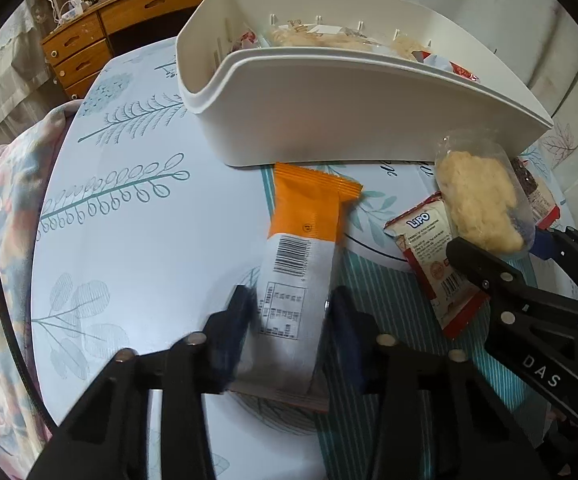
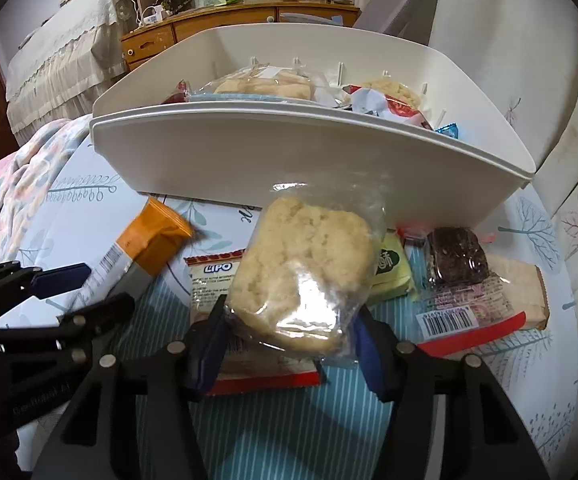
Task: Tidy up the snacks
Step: 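Grasp the orange-and-white bar with the left tool while the right tool grasps the clear bread bag, then lift both packets into the white tray and open both tools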
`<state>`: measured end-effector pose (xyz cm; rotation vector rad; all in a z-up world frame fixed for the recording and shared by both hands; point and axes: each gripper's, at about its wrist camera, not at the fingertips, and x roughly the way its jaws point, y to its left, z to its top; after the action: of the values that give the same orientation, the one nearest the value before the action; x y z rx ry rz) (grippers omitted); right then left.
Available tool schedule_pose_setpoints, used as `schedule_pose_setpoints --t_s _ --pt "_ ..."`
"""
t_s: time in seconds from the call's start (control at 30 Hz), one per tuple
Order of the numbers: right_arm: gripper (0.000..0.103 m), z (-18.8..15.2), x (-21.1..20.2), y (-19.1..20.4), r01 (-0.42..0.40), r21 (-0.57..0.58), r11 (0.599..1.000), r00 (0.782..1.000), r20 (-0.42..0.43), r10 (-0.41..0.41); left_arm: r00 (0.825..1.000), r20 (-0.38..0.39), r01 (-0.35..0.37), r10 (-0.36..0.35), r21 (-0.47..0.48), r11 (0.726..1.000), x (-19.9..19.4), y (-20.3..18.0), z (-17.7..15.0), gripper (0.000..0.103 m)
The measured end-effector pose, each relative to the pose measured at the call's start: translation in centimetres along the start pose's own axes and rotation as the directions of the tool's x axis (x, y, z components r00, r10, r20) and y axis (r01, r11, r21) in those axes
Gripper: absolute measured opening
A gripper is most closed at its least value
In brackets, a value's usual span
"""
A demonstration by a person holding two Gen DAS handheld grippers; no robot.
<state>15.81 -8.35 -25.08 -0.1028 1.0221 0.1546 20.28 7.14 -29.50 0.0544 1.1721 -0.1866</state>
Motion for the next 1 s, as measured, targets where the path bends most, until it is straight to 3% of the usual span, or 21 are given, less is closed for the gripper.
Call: schedule_pose_setpoints --t_s 0.33,0.73,1.0 --pt "0.054 -0.7 -1.8 2.4 0.006 0.039 0.999 0.999 -0.045 -0.004 0.995 -0.074 0.068 -0.066 0.028 0.997 -0.9 1.6 -1.0 0.036" --pt "0.054 -0.2 -5.5 6.9 -0.064 0.095 0.993 0.995 -0.076 0.072 0.995 -0.017 0.101 -0.102 -0.017 0.995 -6.7 5.2 -1.7 0.035" --pt "0.053 2.8 -8.2 8.4 -0.106 0.123 0.987 0.994 -0.015 0.109 0.994 0.027 0.105 -0.104 -0.045 0.993 -10.6 7.0 -0.6 0.036"
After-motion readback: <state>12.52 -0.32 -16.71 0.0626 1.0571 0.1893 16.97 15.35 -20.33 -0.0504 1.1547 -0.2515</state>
